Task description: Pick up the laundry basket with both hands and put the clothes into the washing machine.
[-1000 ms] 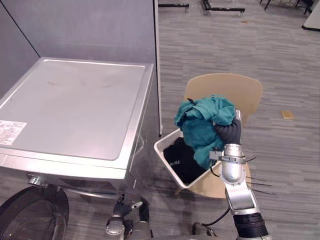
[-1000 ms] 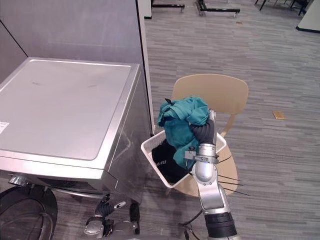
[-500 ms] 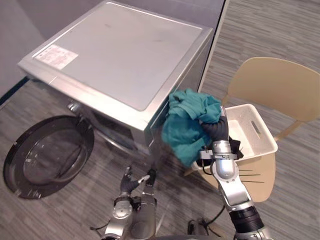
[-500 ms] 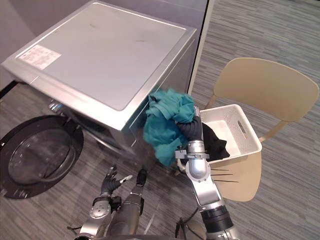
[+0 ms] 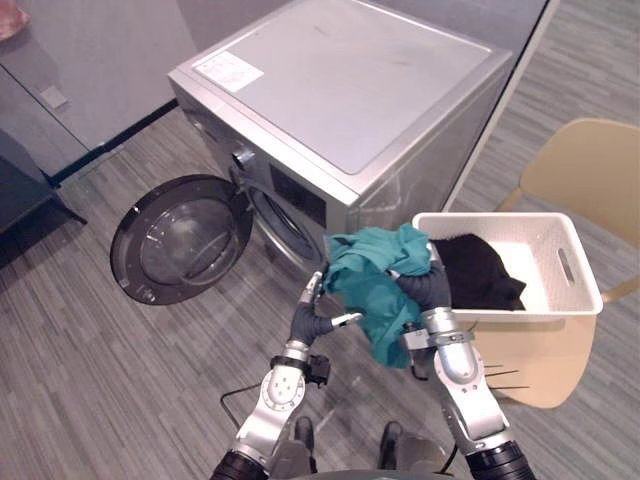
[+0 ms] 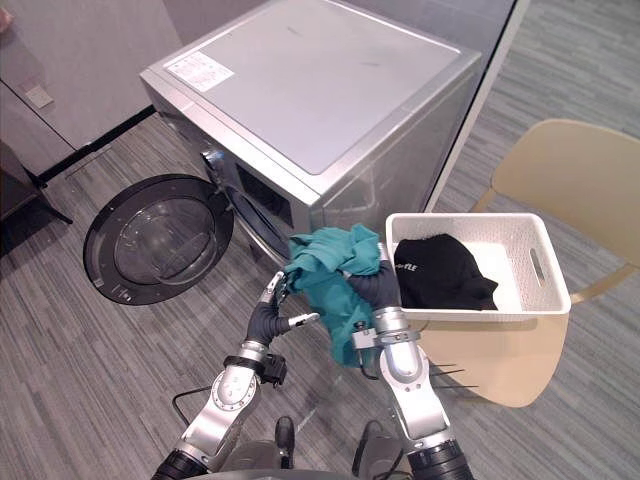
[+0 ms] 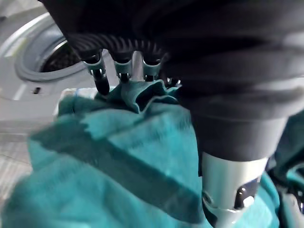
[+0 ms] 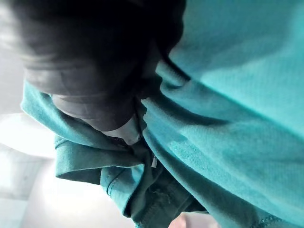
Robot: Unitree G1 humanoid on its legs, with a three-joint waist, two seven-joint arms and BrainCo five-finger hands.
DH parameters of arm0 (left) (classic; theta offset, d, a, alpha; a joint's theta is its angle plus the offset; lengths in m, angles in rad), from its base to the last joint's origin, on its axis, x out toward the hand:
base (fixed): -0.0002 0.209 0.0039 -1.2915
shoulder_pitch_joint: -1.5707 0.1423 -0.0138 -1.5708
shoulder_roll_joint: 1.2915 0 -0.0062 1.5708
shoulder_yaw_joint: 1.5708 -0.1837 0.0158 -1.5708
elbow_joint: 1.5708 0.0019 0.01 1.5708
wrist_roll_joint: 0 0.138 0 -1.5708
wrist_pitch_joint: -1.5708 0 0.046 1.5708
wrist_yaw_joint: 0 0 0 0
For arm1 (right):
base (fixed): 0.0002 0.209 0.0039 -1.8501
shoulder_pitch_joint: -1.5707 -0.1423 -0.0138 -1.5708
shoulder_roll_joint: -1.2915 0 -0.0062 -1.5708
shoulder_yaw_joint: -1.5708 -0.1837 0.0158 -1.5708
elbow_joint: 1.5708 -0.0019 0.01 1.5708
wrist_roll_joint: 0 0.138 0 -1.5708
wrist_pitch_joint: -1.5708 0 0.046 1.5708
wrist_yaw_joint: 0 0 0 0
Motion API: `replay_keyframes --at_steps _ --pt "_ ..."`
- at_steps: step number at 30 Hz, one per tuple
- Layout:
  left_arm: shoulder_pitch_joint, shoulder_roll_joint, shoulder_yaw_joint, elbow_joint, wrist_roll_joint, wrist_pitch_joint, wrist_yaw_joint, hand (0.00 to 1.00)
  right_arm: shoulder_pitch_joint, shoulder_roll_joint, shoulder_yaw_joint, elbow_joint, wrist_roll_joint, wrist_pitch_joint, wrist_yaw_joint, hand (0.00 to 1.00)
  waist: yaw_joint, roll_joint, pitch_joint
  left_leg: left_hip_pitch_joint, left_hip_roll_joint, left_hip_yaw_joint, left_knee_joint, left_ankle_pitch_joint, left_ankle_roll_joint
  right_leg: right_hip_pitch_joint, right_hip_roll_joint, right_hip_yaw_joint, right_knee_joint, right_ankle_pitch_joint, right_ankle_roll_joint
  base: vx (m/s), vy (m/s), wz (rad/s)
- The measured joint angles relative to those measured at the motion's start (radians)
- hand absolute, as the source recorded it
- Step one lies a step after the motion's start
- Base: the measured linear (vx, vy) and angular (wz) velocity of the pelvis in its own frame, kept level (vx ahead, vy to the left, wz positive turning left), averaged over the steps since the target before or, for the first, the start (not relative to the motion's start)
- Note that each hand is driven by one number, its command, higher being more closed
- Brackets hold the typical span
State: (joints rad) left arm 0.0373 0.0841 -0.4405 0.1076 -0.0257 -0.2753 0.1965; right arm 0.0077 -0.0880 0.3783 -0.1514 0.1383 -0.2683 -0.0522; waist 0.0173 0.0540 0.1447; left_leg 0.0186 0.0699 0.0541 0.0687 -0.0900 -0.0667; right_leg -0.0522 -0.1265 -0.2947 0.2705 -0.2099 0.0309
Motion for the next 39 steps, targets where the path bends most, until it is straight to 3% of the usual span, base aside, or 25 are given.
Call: replay_keyframes --at_steps 4,7,8,11,15,16,20,27,34,39 --pt "-0.034 0.002 -0.002 0.000 0.028 0.000 0.010 0.00 -0.021 0.003 0.064 0.000 0.079 -0.001 0.015 1.00 0.001 0.001 -0.019 0.021 -0.005 0.001 -0.001 0.004 0.006 0.050 0.005 0.004 -0.067 0.045 0.007 -0.04 0.066 -0.01" --pt "-0.069 0.005 -0.003 -0.001 0.050 0.001 0.042 0.00 -0.043 -0.002 0.072 0.000 0.210 -0.009 0.021 1.00 0.000 0.000 -0.025 0.029 -0.006 0.002 -0.009 0.019 0.008 0.064 0.010 0.007 -0.090 0.066 0.003 -0.08 0.010 -0.02" --pt "-0.090 0.015 -0.004 -0.001 0.062 0.001 0.055 1.00 -0.049 -0.009 0.079 0.000 0.266 -0.020 0.027 1.00 0.000 -0.002 -0.039 0.030 -0.008 0.000 -0.034 0.043 0.008 0.062 0.013 0.008 -0.108 0.079 0.001 -0.09 -0.016 0.01" --pt "-0.139 0.056 -0.031 -0.032 0.111 0.005 0.095 1.00 -0.054 -0.071 0.132 0.009 0.397 -0.039 0.039 1.00 0.000 0.002 -0.063 0.035 0.003 -0.003 -0.067 0.062 0.009 0.064 0.031 0.009 -0.138 0.106 -0.008 -0.10 -0.023 0.00" --pt "-0.145 0.077 -0.082 -0.032 0.123 0.016 0.116 1.00 -0.050 -0.144 0.142 0.013 0.478 -0.038 0.066 1.00 0.000 0.001 -0.080 0.030 0.017 -0.015 -0.073 0.074 0.005 0.066 0.044 0.009 -0.153 0.123 -0.013 -0.11 -0.025 0.03" --pt "-0.145 0.079 -0.089 -0.032 0.124 0.018 0.116 1.00 -0.046 -0.152 0.142 0.013 0.482 -0.038 0.072 0.00 0.000 0.000 -0.080 0.030 0.018 -0.017 -0.076 0.077 0.005 0.066 0.045 0.009 -0.154 0.124 -0.014 -0.11 -0.041 0.04" --pt "-0.144 0.085 -0.101 -0.018 0.126 0.033 0.115 1.00 -0.031 -0.186 0.153 0.013 0.512 -0.038 0.082 0.00 0.001 -0.003 -0.083 0.031 0.032 -0.024 -0.102 0.093 -0.007 0.065 0.059 0.008 -0.161 0.126 -0.015 -0.09 -0.033 0.01" --pt "-0.122 0.086 -0.094 0.023 0.116 0.036 0.108 1.00 0.002 -0.175 0.144 0.057 0.509 -0.036 0.111 0.00 0.004 -0.027 -0.098 0.030 0.041 -0.026 -0.106 0.097 -0.013 0.060 0.074 0.007 -0.155 0.132 -0.027 0.01 -0.026 0.00" --pt "-0.027 0.029 0.101 0.028 0.083 0.034 0.109 1.00 0.114 -0.115 0.053 0.100 0.252 -0.032 0.113 0.00 0.012 -0.028 -0.098 0.038 0.037 -0.027 -0.109 0.098 -0.013 0.060 0.080 0.008 -0.155 0.131 -0.025 0.07 -0.011 0.01" --pt "0.043 0.017 0.222 0.029 0.074 -0.001 0.111 1.00 0.208 -0.118 -0.093 0.180 -0.027 -0.010 0.031 0.00 0.026 -0.033 -0.099 0.029 0.032 -0.041 -0.121 0.101 -0.009 0.065 0.075 -0.003 -0.162 0.128 -0.020 0.00 0.005 0.08"
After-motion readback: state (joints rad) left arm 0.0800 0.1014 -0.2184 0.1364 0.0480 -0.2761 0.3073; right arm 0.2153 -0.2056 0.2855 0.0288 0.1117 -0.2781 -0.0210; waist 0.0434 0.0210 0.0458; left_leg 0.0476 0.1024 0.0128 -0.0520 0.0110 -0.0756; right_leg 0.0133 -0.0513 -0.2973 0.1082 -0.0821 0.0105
